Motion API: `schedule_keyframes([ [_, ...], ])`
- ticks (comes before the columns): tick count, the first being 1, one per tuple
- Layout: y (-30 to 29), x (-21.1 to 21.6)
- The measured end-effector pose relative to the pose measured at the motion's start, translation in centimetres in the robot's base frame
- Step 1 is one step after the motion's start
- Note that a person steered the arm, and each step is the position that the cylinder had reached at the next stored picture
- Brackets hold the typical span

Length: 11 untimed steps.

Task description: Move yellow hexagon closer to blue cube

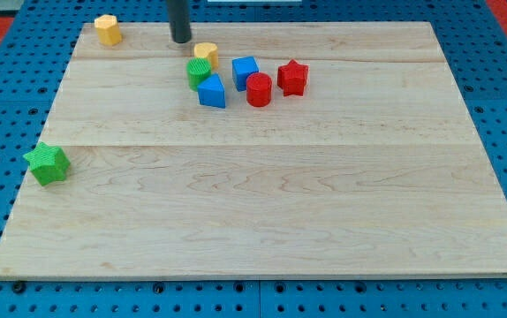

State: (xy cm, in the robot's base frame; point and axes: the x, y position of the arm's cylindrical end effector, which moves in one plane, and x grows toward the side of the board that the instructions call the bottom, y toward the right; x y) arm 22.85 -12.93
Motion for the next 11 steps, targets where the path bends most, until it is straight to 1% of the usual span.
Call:
schedule_keyframes([
  [1, 0.5, 3.3],
  [2, 3.3, 4.4],
  [3, 4.6, 4.2],
  [4, -1.9, 3.3],
  [5, -12.0, 3.9],
  [6, -17.2, 1.5],
  [7, -14.6, -2.0],
  [8, -9.7, -3.3],
  [10, 4.1, -2.7],
  [11, 9.0, -2.6],
])
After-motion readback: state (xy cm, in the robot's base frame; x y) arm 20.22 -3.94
